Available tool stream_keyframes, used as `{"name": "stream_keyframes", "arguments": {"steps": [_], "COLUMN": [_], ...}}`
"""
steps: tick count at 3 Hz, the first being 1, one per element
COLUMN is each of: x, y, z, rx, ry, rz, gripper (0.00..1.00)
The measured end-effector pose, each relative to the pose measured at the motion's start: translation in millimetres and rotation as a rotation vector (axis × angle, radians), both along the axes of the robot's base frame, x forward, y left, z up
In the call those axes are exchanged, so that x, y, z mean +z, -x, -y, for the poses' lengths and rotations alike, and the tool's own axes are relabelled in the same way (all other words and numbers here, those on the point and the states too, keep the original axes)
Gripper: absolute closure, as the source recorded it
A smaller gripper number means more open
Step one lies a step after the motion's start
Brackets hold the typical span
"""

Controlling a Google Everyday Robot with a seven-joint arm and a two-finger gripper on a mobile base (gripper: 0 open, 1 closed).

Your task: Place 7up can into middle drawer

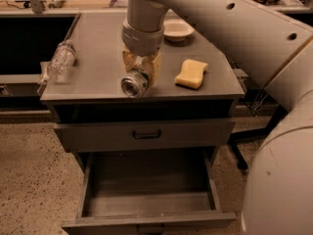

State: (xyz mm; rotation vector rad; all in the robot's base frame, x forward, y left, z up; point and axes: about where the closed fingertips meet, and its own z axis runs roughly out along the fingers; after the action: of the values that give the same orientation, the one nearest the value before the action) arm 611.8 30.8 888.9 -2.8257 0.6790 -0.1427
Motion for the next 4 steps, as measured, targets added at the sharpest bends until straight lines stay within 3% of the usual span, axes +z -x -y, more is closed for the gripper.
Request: {"name": "stream_keyframes", "arguments": {"steps": [1, 2, 3, 4], "x": [-3, 12, -10, -25], "y": [3, 29, 51, 57], "z": [2, 15, 29, 33], "rx": [-0.095, -0.274, -0.443, -0.479], "ry": [-0.022, -0.098, -0.07, -0.072], "rz": [0.008, 0.094, 0.19, 0.144], "gripper": [1.0, 1.0, 1.0, 1.0]}}
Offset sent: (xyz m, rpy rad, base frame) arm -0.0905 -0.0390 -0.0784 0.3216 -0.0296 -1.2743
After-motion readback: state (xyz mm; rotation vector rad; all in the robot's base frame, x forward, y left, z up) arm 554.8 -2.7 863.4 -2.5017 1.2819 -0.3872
